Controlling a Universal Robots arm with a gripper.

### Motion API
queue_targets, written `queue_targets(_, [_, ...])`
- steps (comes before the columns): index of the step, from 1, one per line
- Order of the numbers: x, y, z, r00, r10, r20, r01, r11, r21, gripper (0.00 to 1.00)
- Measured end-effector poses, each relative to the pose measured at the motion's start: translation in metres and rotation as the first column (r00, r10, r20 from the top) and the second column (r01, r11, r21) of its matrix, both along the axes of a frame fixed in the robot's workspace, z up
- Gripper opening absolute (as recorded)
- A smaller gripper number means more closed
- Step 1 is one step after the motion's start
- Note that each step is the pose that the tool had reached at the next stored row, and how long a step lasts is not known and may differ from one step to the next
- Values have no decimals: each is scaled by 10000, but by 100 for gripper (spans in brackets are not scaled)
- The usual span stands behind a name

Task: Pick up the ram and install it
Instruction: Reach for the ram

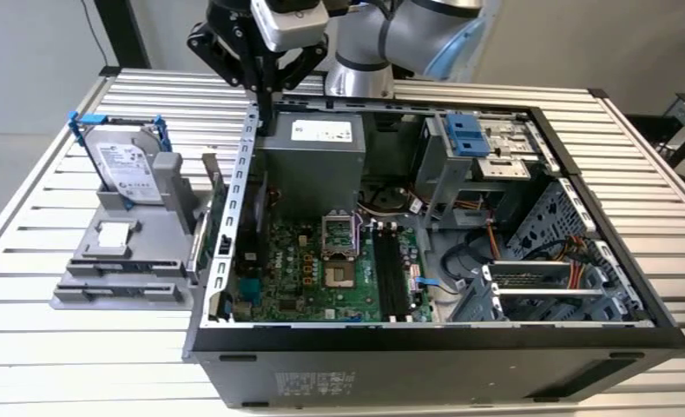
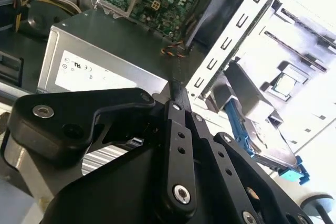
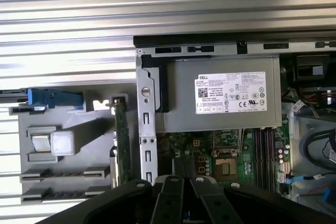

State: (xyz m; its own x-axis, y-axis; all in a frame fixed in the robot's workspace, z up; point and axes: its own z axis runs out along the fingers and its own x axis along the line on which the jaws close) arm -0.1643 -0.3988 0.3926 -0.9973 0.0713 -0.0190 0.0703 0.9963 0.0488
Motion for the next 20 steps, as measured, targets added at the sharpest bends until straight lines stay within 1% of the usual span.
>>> queue_targets(5, [-132, 0, 0, 10000, 3, 0, -3, 10000, 0, 0])
queue_targets(11, [-309, 0, 0, 10000, 2, 0, -2, 10000, 3, 0])
queue_targets(20, [-634, 0, 0, 10000, 1, -1, -1, 10000, 16, 0])
